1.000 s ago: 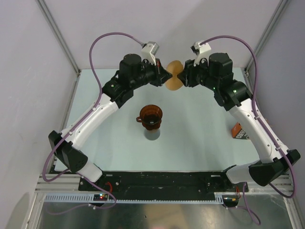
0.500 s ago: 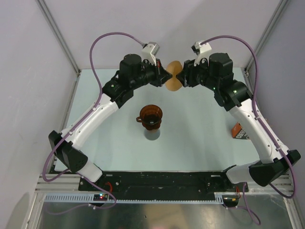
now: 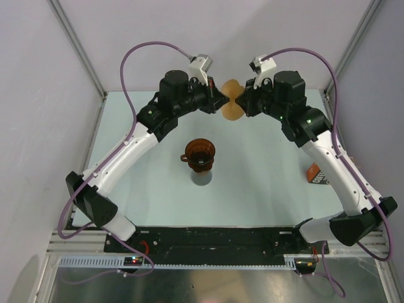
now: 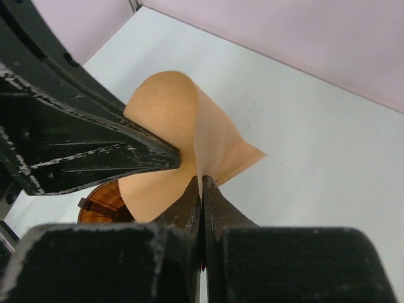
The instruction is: Place the coffee filter in the dripper
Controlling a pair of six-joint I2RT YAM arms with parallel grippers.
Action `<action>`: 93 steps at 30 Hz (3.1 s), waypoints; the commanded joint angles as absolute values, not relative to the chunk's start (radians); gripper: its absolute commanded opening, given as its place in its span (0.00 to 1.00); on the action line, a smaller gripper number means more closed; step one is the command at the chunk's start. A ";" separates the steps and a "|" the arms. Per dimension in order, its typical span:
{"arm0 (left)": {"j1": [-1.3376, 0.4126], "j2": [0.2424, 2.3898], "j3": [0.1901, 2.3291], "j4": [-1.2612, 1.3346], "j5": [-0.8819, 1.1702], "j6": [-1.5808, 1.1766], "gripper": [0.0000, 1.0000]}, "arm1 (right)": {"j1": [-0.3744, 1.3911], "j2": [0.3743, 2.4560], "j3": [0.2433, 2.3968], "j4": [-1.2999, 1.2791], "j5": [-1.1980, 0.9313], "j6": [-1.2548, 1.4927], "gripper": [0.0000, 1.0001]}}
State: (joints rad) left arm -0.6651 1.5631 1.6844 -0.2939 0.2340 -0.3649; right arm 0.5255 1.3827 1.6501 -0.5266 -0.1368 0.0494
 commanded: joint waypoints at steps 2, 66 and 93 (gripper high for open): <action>-0.669 1.588 1.755 -0.248 0.282 -0.404 0.00 | 0.549 1.382 1.653 -0.496 -0.143 0.031 0.00; -0.701 1.340 1.545 -0.601 0.848 0.523 0.52 | 0.318 1.264 1.479 -0.696 -1.382 -0.752 0.00; -0.708 1.376 1.551 -0.601 0.858 0.557 0.34 | 0.339 1.261 1.488 -0.634 -1.372 -0.698 0.00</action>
